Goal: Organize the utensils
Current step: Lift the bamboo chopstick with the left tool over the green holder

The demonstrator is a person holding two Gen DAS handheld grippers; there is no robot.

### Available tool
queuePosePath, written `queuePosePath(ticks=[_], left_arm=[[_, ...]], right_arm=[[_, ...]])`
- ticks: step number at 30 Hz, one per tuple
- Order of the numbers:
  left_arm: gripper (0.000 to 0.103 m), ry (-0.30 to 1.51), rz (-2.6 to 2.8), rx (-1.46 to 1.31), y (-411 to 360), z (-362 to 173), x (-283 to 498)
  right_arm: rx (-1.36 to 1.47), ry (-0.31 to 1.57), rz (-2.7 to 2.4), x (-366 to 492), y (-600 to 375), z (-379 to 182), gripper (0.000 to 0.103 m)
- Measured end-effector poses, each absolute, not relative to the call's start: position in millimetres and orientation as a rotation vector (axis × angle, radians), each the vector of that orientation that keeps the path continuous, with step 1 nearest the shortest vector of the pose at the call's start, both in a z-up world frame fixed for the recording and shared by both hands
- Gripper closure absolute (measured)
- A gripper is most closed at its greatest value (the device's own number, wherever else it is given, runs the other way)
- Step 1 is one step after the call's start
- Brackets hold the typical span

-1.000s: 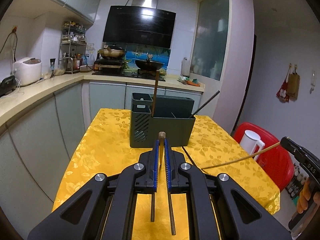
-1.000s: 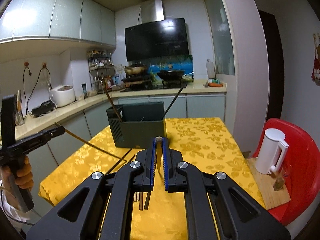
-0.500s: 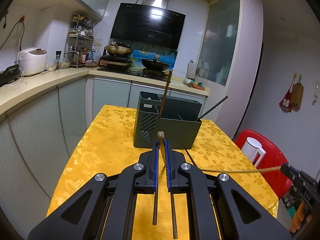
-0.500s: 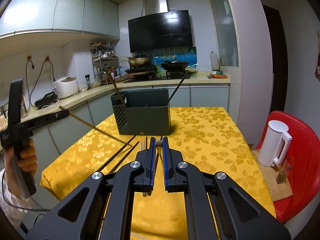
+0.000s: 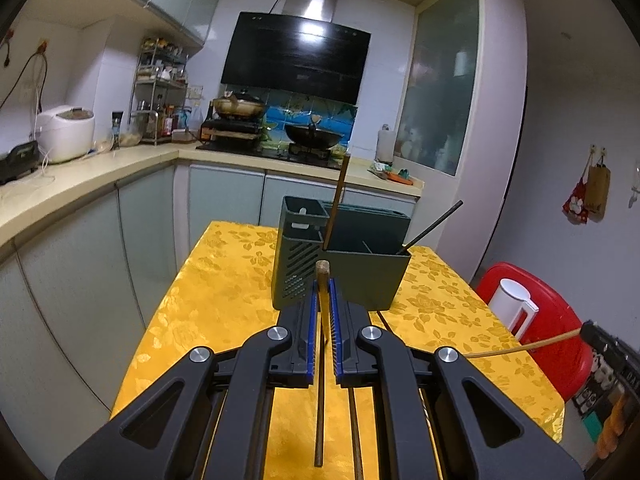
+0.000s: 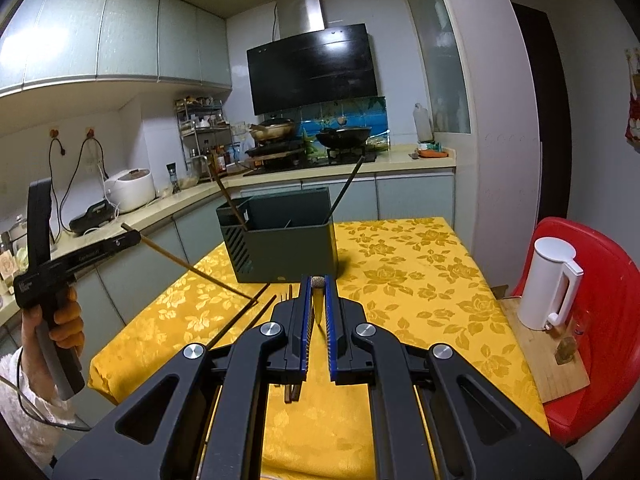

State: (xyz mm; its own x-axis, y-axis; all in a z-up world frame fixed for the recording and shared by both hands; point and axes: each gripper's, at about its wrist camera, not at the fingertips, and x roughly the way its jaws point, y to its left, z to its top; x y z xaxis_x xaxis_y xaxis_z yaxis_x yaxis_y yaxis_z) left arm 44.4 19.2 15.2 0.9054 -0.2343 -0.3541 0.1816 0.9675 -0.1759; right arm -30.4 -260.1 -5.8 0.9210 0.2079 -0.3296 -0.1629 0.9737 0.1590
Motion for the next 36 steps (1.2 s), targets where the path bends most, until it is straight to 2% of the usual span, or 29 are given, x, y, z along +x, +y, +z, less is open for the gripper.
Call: queuePosePath(ticks=[20,36], left_arm=[[0.098,0.350,-0.251,-0.066,16.0,59.2,58.0],[0.098,0.305,-0.285,-0.049,9.4,100.8,64.4]], right_arm=[[0.162,0.294,0.238,19.3,-258.3,54.1,0.096],[0.144,0.287,0.248,43.9,-247.4,76.8,0.096]])
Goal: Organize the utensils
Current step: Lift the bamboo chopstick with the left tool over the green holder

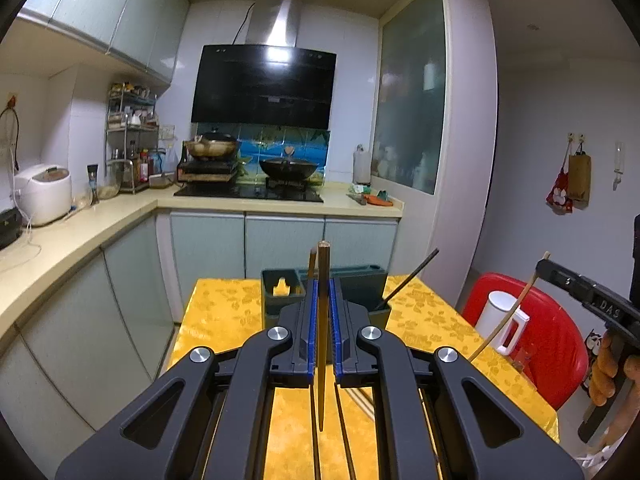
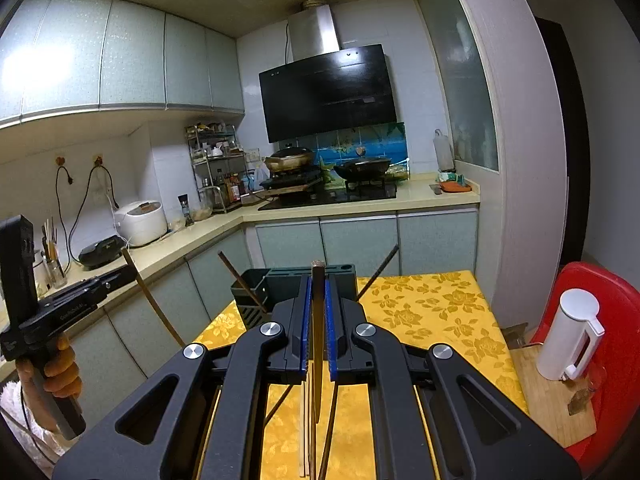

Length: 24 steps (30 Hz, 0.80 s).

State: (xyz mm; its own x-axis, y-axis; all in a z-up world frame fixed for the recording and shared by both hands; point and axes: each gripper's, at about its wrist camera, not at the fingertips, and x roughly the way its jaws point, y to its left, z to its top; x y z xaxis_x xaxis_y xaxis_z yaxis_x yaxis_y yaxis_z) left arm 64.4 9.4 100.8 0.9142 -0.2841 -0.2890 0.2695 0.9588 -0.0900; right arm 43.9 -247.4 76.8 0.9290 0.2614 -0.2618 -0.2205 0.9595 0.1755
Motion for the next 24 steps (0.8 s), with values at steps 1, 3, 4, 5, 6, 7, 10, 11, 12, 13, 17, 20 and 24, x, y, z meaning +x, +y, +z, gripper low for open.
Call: queuePosePath(ticks=[1,3,4,5,6,7,10,11,12,13,17,20,24], left_arm=[[0.098,0.299,-0.290,-0.047,7.0,105.1,65.1],[0.098,0.289,-0.298,-0.043,2.3,113.6,66.9],[0.098,0.277,-0.301,-0.035,-1.9,120.7,68.5],[0.098,0.268,-0.302,-0.029,-5.1,125.5,69.6],[0.098,0.260,-0.301,-0.023,-7.8,129.7,70.9],[0.098,0.249,-0.301,-0.016,-12.0,135.7,73.4],[0.098,0.225,-0.298,-0.001,-23.7,151.6,82.4],[0.098,0.217,-0.296,0.003,-28.1,157.5,86.6],[0.098,0.209,-0.294,0.006,-32.4,163.3,91.6],[0.098,0.204,-0.293,0.007,-35.8,167.5,95.3],[0.098,0.180,-0.284,0.013,-49.6,184.7,115.6],[0.098,0.177,-0.275,0.019,-59.5,189.9,133.9],[0.098,0.188,-0.265,0.022,-69.4,189.3,163.5]], right_arm=[[0.144,0.285,0.248,45.9,-246.5,79.0,0.096],[0.143,0.281,0.248,48.6,-245.8,81.5,0.096],[0.140,0.277,0.246,51.0,-245.3,84.6,0.096],[0.139,0.273,0.244,52.9,-244.7,86.9,0.096],[0.138,0.268,0.242,55.1,-244.2,90.0,0.096],[0.139,0.262,0.242,57.1,-244.1,93.4,0.096],[0.130,0.239,0.238,65.4,-242.4,107.6,0.096],[0.126,0.234,0.236,69.9,-241.4,111.8,0.096],[0.121,0.230,0.234,72.8,-240.5,115.5,0.096],[0.115,0.223,0.229,77.8,-239.4,120.7,0.096],[0.100,0.201,0.217,95.5,-239.4,133.0,0.096],[0.098,0.188,0.210,111.3,-240.3,138.8,0.096],[0.099,0.188,0.213,133.7,-239.6,140.6,0.096]])
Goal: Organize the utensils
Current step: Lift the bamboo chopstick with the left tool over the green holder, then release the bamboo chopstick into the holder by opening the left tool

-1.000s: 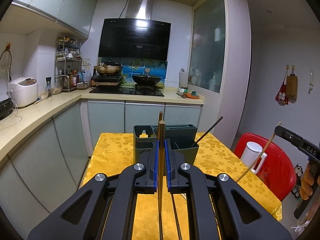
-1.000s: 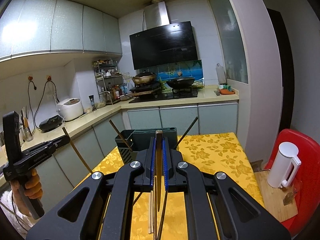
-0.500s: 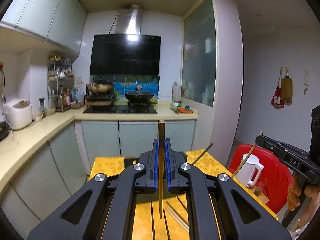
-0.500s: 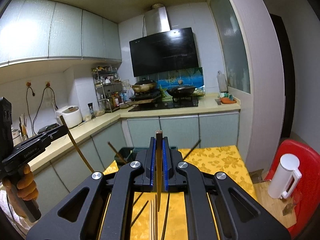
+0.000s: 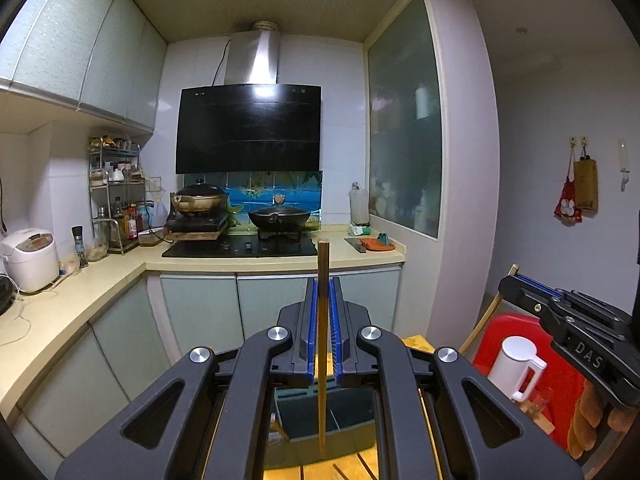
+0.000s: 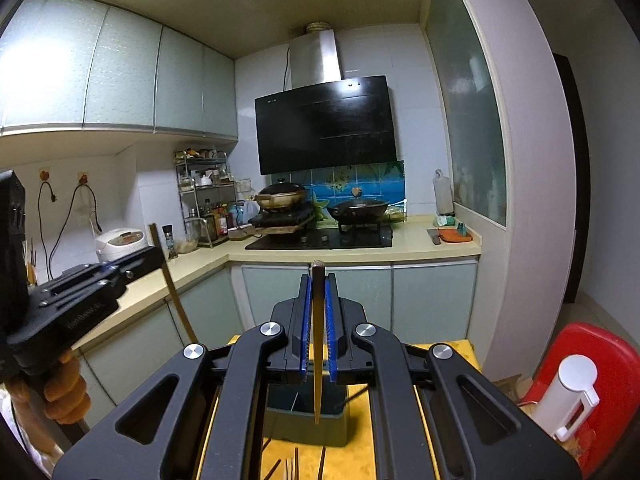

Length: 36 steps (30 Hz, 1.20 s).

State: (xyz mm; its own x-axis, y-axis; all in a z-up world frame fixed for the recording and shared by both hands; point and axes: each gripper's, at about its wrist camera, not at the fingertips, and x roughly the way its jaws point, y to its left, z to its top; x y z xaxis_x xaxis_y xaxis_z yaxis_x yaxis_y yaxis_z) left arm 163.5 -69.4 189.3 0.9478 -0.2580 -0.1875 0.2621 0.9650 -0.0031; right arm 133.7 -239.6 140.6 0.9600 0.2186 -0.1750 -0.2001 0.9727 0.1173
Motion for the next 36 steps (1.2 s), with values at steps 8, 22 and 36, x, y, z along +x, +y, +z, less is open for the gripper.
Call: queuePosePath(ticks=[8,22,36], left_arm=[[0.098,0.210,-0.216,0.016,-74.6,178.8,219.1],[0.097,0.334,-0.213,0.028,-74.0,123.8,257.5],[0.049,0.380,-0.199,0.033,-52.8,103.9,233.0]], right_arm=[[0.096,0.215,0.219,173.3,-235.2,130.8,0.096],[0.066,0.357,0.219,206.6,-224.5,87.9,0.096],[0.052,0.425,0.204,205.1,-207.3,72.6,0.058]])
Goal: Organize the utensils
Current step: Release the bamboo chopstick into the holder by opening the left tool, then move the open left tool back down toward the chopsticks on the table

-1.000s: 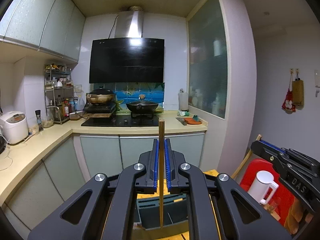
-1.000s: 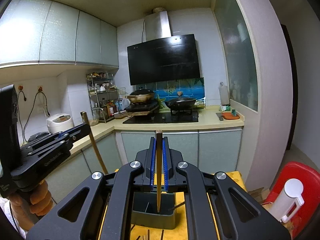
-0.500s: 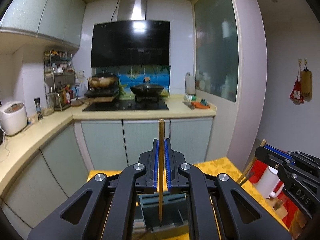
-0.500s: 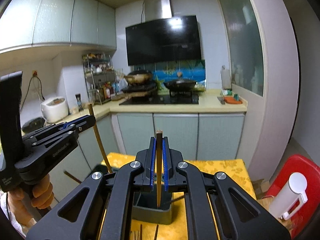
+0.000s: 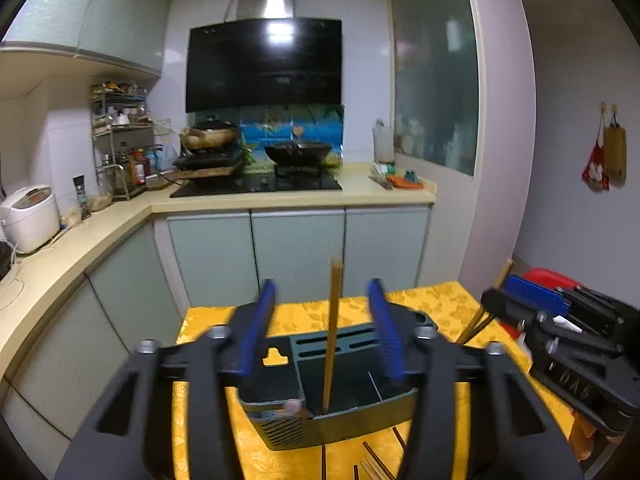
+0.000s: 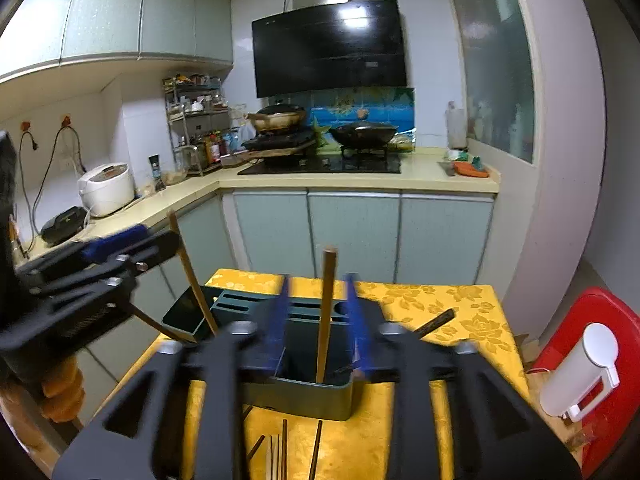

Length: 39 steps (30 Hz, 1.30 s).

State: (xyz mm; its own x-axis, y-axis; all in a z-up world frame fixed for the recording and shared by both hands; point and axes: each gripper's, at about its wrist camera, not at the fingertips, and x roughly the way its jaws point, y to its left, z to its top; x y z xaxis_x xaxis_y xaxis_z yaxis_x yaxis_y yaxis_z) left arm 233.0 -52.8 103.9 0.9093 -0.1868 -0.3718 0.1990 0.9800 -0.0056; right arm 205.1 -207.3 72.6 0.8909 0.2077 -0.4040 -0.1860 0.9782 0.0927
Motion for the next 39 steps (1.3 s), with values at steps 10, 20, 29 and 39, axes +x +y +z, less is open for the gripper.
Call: queuePosePath(ticks=[10,20,29,39], left_arm=[[0.022,0.304,-0.144,-0.028,-16.3,123.7,179.8],[0.022,0.297,-0.101,-0.095,21.3,102.8,115.0],[0.022,0.322,-0.083,-0.056,39.0,60.2,52.8],[0.022,0.400,-0.065,-0.031,50.0,2.1,20.4]], right_arm=[[0.093,0.333,0.202,160.7,-229.6,96.7,0.050],[0.178,0.201,0.270,71.0,-261.5,104.3,0.047],[0.149,0.198,0.260,21.5,-269.2,75.3,0.047],[0.193,0.214,0.212,-14.5,-294.4,50.8,0.047]])
